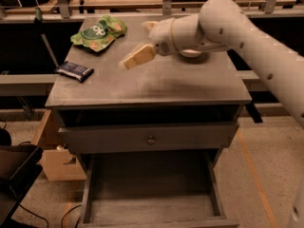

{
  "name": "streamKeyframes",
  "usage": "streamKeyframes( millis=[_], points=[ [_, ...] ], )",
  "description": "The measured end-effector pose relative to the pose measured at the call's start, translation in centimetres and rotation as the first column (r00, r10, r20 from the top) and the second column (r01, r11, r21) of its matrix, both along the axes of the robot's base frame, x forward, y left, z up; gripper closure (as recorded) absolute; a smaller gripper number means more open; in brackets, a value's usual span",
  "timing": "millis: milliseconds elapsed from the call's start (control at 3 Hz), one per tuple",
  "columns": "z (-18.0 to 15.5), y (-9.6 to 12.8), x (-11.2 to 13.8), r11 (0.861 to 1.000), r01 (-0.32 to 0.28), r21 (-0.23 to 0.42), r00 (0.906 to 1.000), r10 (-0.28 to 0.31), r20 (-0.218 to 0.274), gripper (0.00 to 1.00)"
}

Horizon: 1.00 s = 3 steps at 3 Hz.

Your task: Place rxbar blueberry into middle drawer

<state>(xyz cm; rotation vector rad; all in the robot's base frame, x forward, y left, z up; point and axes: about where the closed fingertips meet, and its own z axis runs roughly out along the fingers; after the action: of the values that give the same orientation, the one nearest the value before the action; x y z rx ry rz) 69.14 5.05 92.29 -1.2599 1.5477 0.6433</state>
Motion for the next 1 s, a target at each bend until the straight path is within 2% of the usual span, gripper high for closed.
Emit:
streamKeyframes(
  millis=[333,667,1000],
  points=[
    [-3.0,4.8,2.8,1.000,-0.019,0.024,0.9987,0.020,-0.047,0.00],
    [-4.4,7.8,4.0,0.998,-0.038,0.045,0.9966,0.041,-0.072,0.00],
    [-4.8,11.2,3.3,0.997,-0.066,0.045,0.9931,0.070,-0.095,0.00]
  ],
)
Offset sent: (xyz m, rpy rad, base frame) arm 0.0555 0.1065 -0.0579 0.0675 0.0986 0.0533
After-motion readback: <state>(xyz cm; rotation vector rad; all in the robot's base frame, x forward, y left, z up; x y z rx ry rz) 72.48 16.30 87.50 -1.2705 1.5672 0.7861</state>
